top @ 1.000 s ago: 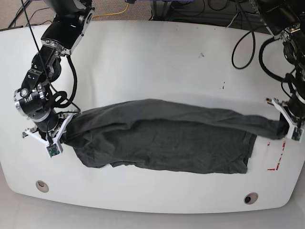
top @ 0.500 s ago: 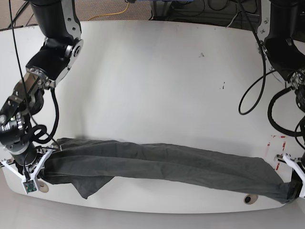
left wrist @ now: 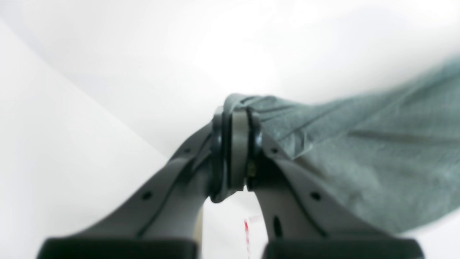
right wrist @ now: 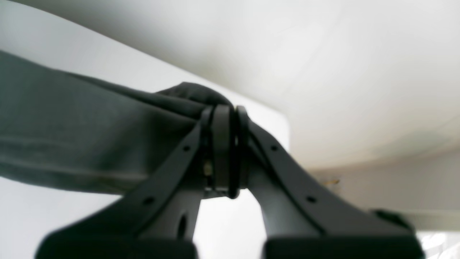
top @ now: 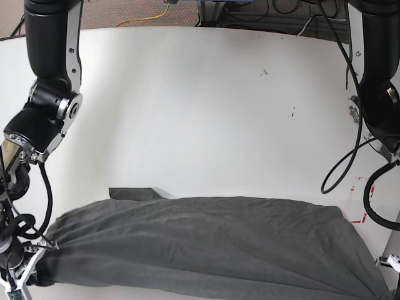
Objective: Layout the t-shirt on the table in an organized manner, then fold the t-shirt properly
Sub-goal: 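Swing the held shirt up and lay it back down with both grippers, then release the shirt and move the right gripper beside the shirt, then grasp the shirt corner with the right gripper, left gripper grasps opposite corner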
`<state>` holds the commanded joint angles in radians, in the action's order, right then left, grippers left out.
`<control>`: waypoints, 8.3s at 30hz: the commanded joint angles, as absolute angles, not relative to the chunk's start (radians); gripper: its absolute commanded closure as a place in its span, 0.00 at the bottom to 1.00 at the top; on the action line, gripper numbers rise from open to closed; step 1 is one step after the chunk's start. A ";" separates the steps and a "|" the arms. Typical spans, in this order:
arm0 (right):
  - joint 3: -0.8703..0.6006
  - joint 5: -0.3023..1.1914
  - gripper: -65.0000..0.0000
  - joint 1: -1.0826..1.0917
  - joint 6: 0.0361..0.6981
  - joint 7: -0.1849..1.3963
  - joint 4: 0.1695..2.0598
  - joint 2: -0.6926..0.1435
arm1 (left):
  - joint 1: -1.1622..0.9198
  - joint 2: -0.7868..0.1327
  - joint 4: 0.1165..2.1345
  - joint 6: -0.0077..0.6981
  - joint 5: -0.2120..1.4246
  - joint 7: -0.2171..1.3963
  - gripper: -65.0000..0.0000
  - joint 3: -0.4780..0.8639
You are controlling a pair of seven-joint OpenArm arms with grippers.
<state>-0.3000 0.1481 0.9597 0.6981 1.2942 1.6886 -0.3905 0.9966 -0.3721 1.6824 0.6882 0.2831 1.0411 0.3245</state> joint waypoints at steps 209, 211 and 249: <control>-0.185 0.329 0.00 0.588 0.698 0.763 0.894 -0.249 | -0.104 -0.513 1.765 0.698 0.475 0.792 0.00 0.820; -0.170 0.329 0.00 0.598 0.698 0.730 0.845 -0.251 | -0.104 -0.513 1.753 0.698 0.475 0.792 0.00 0.820; -0.165 0.331 1.00 0.595 0.698 0.694 0.776 -0.220 | 0.073 -0.522 1.288 0.698 0.472 0.748 0.00 0.730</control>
